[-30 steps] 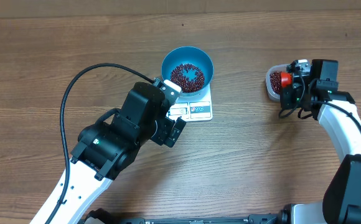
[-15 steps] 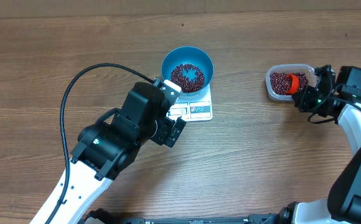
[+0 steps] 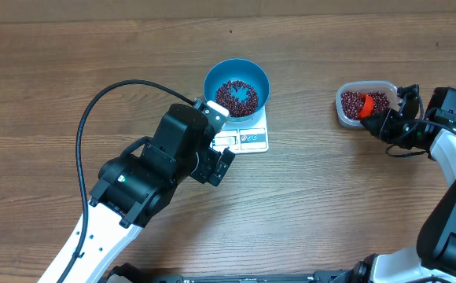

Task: Scoop item into bowl and weigh 150g on scale
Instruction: 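Drag the scoop through the red beans to fill it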

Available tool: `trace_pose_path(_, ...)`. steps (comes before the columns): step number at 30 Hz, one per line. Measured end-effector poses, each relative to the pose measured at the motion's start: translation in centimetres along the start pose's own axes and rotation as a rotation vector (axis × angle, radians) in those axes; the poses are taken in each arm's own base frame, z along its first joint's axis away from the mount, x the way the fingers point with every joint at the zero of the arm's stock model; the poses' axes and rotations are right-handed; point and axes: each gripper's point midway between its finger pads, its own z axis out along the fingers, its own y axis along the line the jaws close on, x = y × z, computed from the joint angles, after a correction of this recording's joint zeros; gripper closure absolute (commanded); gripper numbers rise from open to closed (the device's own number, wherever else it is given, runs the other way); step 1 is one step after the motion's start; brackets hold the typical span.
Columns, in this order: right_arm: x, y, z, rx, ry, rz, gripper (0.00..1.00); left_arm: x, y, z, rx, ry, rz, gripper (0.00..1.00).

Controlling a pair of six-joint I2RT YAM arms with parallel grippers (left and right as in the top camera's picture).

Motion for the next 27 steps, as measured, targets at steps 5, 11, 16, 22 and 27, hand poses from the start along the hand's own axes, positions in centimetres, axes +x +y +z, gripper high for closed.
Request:
trace_pose_path(5,0.2,0.4,0.2,-0.036,0.01,0.007,0.96,0.0,0.0,0.0,0.0,0.0,0.0,0.0)
trace_pose_path(11,0.6,0.9,0.8,-0.091,0.029,0.027,0.96,0.0,0.0,0.0,0.0,0.0,0.0,0.0)
trace_pose_path(16,0.5,1.3,1.0,-0.126,0.033,0.047,0.96,0.0,0.0,0.0,0.0,0.0,0.0,0.0)
trace_pose_path(22,0.5,1.2,0.9,-0.135,0.032,0.069,0.96,0.0,0.0,0.0,0.0,0.0,0.0,0.0)
trace_pose_path(27,0.4,0.5,0.5,-0.147,0.025,0.116,0.96,0.0,0.0,0.0,0.0,0.0,0.0,0.0)
